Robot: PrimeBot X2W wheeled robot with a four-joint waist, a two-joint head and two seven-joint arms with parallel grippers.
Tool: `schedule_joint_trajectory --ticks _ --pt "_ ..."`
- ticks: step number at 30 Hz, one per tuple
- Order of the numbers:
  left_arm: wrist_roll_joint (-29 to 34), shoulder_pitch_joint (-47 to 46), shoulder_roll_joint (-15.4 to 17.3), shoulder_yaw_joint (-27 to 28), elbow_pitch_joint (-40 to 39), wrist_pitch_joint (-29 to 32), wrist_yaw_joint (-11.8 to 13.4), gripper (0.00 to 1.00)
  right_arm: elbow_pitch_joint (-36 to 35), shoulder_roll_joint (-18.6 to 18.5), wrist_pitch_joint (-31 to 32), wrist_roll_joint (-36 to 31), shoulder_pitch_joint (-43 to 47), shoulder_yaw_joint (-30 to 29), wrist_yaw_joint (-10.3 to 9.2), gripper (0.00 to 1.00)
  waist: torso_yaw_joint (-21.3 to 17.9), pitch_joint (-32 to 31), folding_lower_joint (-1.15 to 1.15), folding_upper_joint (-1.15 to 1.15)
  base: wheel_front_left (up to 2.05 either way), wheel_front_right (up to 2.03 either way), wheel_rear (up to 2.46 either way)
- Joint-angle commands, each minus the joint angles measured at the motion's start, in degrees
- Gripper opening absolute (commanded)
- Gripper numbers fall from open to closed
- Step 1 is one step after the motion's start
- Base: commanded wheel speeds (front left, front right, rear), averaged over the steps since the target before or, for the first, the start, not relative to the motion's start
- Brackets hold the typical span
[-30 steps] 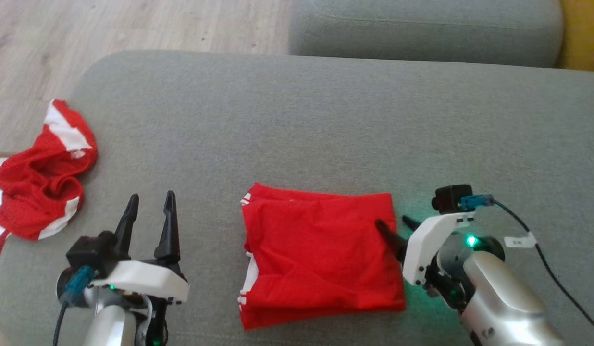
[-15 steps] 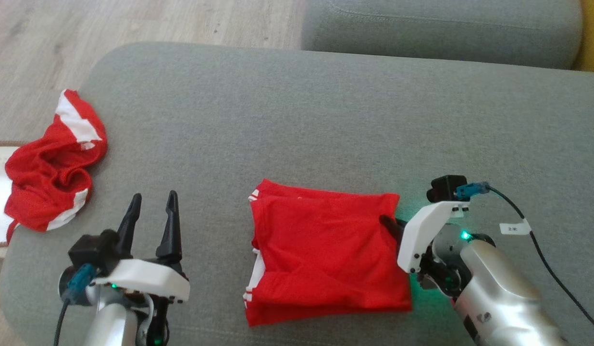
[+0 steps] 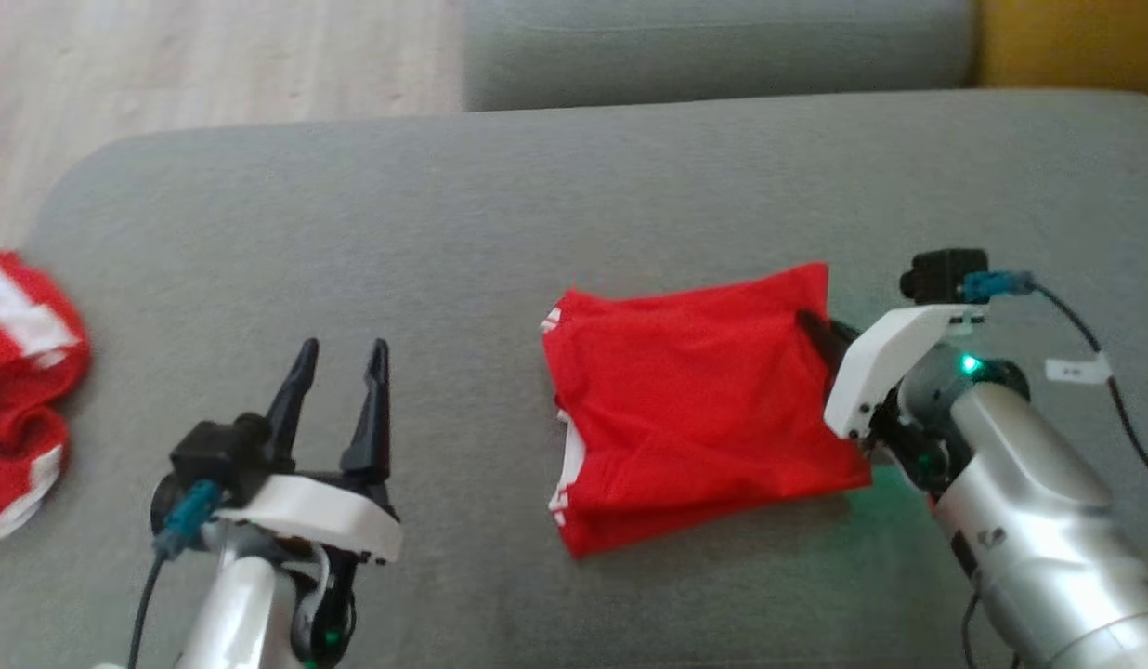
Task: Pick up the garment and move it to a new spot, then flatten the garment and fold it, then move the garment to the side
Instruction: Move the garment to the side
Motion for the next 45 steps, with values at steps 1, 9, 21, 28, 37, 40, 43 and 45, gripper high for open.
schedule_joint_trajectory --ticks 1,9,21,28,37,40,43,45 --pt "0.4 -3.14 0.14 1.07 -2.03 -0.7 -0.01 1.0 -1.77 -0.29 -0.76 0.43 -2.8 0.44 -0.04 0.0 -3.78 0.5 0.0 0.0 0.0 0.0 0.0" --pt "0.15 -4.97 0.11 -1.46 -2.02 -0.7 0.09 1.0 -1.62 -1.51 -2.24 1.56 -4.81 -0.19 -0.04 0.0 -13.53 2.06 0.0 0.0 0.0 0.0 0.0" --pt "0.59 -6.94 0.1 -3.83 -1.07 -0.7 0.3 1.0 -3.26 -1.21 -4.4 3.26 -4.36 0.12 -0.04 0.0 -22.25 4.02 0.0 0.0 0.0 0.0 0.0" --pt "1.25 -8.81 0.24 -4.91 -0.81 -0.67 0.09 1.0 -3.83 -3.31 -4.47 3.06 -7.24 0.57 -0.04 0.0 -21.11 7.5 0.0 0.0 0.0 0.0 0.0" --pt "2.77 -13.79 2.38 -6.04 -2.0 1.35 -0.13 1.0 -0.82 -11.26 -2.35 3.18 -21.88 2.11 -0.04 0.0 -15.64 18.7 0.0 0.0 0.0 0.0 0.0" --pt "3.16 -15.0 2.86 -6.32 -2.62 1.91 -0.1 1.0 1.51 -13.74 -2.6 3.54 -26.04 1.94 -0.04 0.0 -14.45 21.47 0.0 0.0 0.0 0.0 0.0" --pt "3.34 -15.89 3.21 -6.52 -2.94 2.15 -0.1 1.0 4.42 -15.52 -2.86 3.86 -29.32 1.78 -0.04 0.0 -13.67 23.2 0.0 0.0 0.0 0.0 0.0" --pt "3.41 -16.34 3.33 -6.72 -3.08 2.21 -0.1 1.0 6.49 -16.64 -3.04 3.3 -31.13 1.81 -0.04 0.0 -13.29 23.97 0.0 0.0 0.0 0.0 0.0"
